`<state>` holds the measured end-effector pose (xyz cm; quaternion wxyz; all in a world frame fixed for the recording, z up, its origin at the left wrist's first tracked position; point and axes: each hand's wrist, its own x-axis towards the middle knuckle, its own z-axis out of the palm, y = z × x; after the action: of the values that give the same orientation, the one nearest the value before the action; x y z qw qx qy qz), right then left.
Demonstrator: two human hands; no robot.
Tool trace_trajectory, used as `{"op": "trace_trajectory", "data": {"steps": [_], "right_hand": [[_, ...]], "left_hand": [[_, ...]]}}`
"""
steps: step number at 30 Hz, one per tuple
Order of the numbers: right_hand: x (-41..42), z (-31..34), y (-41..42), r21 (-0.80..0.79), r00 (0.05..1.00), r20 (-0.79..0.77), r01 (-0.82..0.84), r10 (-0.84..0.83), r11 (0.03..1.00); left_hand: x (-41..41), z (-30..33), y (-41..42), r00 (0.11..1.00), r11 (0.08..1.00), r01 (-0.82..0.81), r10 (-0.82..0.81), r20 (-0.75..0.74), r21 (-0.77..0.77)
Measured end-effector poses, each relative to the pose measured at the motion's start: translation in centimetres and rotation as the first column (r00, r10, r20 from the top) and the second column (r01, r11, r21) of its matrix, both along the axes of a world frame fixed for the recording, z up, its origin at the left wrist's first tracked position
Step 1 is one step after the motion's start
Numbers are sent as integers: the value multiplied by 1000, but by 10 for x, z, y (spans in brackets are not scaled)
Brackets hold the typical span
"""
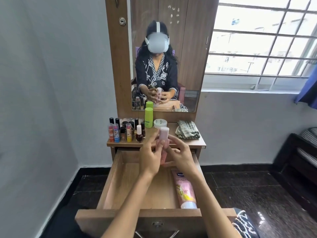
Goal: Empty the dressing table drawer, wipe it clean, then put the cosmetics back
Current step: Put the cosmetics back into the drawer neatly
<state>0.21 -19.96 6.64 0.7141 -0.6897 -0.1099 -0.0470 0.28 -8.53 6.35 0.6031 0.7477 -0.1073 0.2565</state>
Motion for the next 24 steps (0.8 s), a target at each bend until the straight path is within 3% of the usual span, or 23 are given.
{"op": "trace_trajectory", "data": {"steps": [5,10,13,20,24], "right_hand": [[-15,-26,-9,-1,990,-131,-57,56,998],[-14,-36,-10,-124,973,-227,-80,50,989],[-14,-41,-12,-207,962,-272,-87,28,975],[-10,-51,-10,-206,925,-381,-77,-8,975],[-7,-54,-12,-268,917,-397,-85,-30,960]], "left_hand": [[-11,-28,3,996,997,40,-45,-80,-65],[-7,-46,4,977,997,39,-51,-208,-63],[-5,-53,1,943,997,73,-70,-327,-2],[2,-68,0,839,961,188,-51,-542,201],[5,-72,-2,788,938,245,-46,-613,245]]}}
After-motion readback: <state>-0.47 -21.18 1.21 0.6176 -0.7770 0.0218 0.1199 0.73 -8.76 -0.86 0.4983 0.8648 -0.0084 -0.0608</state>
